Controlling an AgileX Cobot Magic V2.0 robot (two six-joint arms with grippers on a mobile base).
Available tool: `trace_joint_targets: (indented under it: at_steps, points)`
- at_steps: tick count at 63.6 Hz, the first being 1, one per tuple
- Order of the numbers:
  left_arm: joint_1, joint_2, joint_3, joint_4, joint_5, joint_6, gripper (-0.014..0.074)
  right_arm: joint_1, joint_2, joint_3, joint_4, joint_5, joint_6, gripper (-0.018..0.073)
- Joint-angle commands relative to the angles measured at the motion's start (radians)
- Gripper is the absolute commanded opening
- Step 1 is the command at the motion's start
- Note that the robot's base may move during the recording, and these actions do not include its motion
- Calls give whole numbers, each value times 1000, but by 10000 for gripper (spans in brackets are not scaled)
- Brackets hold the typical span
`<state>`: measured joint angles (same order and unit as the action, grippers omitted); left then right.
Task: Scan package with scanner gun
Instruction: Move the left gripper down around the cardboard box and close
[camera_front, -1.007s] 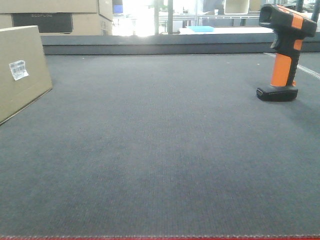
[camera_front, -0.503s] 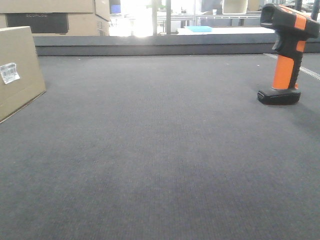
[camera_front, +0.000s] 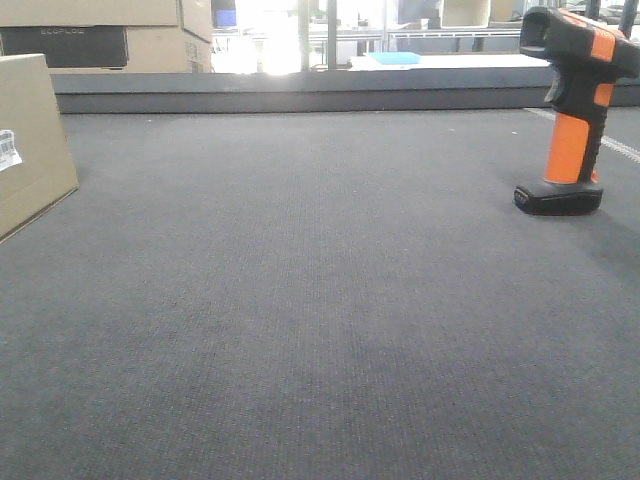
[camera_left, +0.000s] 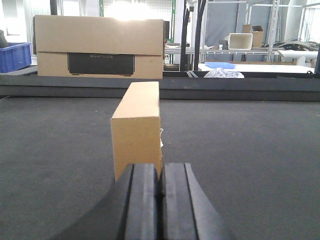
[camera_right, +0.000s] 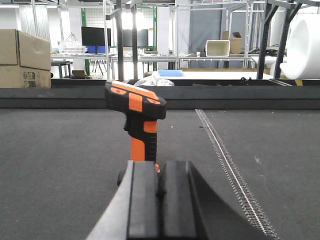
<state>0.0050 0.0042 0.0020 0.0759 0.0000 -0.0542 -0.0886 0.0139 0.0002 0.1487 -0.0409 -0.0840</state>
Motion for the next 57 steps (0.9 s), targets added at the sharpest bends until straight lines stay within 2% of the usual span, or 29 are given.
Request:
trace_joint_targets:
  at_steps: [1, 11, 16, 21, 25, 29, 39, 49, 57]
  points:
    - [0, -4, -2, -4, -23, -1, -111, 1, -5, 0, 0, -29, -5, -167]
    - [0, -4, -2, -4, -23, -1, -111, 1, -5, 0, 0, -29, -5, -167]
    - [2, -4, -2, 40, -28, -1, -111, 1, -5, 0, 0, -29, -5, -167]
    - [2, -4, -2, 27, -13, -1, -111, 1, -5, 0, 0, -29, -5, -167]
    - [2, -4, -54, 11, 48, -1, -111, 1, -5, 0, 0, -29, -5, -167]
    - [2, -2, -142, 6, 159, -1, -111, 1, -5, 0, 0, -29, -5, -167]
    - [2, 126, -346, 6, 357, -1, -111, 1, -5, 0, 0, -29, -5, -167]
    - [2, 348, -510, 6, 425, -1, -111, 1, -5, 0, 0, -29, -5, -167]
    - [2, 588, -664, 6, 555, -1, -111, 1, -5, 0, 0, -29, -5, -167]
